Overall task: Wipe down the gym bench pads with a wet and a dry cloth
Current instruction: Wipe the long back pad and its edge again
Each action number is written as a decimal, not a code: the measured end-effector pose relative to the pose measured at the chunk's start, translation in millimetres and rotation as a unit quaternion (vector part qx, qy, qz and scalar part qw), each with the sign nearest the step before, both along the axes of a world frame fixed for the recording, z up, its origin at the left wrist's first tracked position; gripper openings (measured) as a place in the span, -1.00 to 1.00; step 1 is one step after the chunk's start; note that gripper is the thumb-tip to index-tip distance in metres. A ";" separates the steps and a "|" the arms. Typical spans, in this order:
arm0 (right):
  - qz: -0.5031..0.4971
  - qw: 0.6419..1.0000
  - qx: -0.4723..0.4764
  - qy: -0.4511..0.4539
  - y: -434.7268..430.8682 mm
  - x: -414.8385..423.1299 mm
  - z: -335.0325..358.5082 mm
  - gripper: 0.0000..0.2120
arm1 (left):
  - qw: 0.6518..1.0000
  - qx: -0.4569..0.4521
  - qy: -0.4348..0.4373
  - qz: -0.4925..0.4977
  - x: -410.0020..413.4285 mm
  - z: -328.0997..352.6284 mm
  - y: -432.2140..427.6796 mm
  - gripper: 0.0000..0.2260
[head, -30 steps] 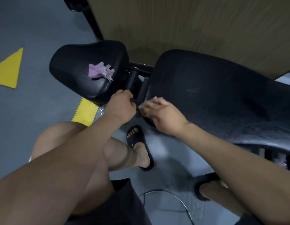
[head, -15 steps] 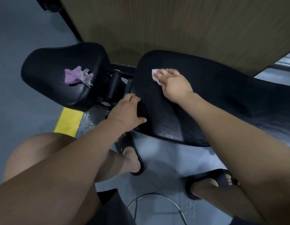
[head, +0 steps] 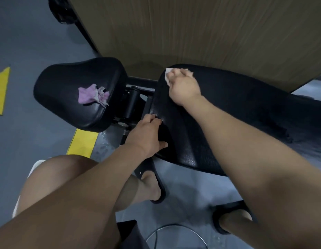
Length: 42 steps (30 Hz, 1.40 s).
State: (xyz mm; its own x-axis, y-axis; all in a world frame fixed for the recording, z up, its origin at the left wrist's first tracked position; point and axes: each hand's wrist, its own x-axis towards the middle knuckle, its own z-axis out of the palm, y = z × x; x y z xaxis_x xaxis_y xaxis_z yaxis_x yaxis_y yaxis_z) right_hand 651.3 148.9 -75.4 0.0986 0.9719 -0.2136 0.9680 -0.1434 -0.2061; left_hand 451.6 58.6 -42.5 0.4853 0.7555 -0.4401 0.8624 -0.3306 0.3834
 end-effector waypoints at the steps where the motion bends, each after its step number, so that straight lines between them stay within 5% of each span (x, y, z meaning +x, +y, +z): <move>1: 0.040 0.999 0.001 -0.001 -7.9 -10.6 -5.0 -0.51 | 1.000 0.001 0.002 0.000 0.6 0.6 -0.1 -0.21; 4: 0.156 0.986 0.036 0.039 -33.6 -6.2 -6.0 -0.56 | 1.000 -0.001 0.015 -0.005 1.1 2.6 -0.8 -0.20; 9: -0.029 1.000 -0.001 -0.008 -22.3 38.4 4.4 -0.53 | 1.000 -0.015 0.025 0.003 2.7 6.6 -6.8 -0.22; 16: 0.058 0.995 0.076 0.041 -134.5 28.9 5.0 -0.60 | 0.993 -0.006 0.118 -0.027 19.6 25.6 -6.2 -0.27; 23: 0.083 0.985 0.133 0.072 -250.4 58.9 5.3 -0.66 | 0.984 0.026 0.170 -0.055 66.7 44.5 -29.7 -0.55; 29: -0.004 0.988 0.153 0.029 -313.1 142.9 -0.8 -0.65 | 0.989 0.002 0.108 -0.105 131.7 46.6 -69.1 -0.41; 35: -0.240 0.958 0.159 -0.004 -315.0 195.6 1.6 -0.67 | 0.986 -0.011 0.089 -0.141 177.1 37.7 -101.9 -0.37; 40: -0.060 0.989 0.132 0.023 -312.9 171.8 -13.7 -0.65 | 0.984 -0.016 0.098 -0.150 201.2 30.3 -106.3 -0.33; 42: -0.088 0.988 0.129 0.009 -302.1 198.8 -6.7 -0.60 | 0.982 -0.023 0.115 -0.150 208.7 28.8 -105.8 -0.34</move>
State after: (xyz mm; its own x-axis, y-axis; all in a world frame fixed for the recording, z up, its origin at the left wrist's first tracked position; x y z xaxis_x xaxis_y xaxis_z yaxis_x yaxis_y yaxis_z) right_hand 850.0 -153.2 -82.1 0.2688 0.9625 0.0364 0.9288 -0.2490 -0.2745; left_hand 660.3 -47.2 -13.7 0.5666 0.5704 -0.5946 0.7946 -0.5693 0.2111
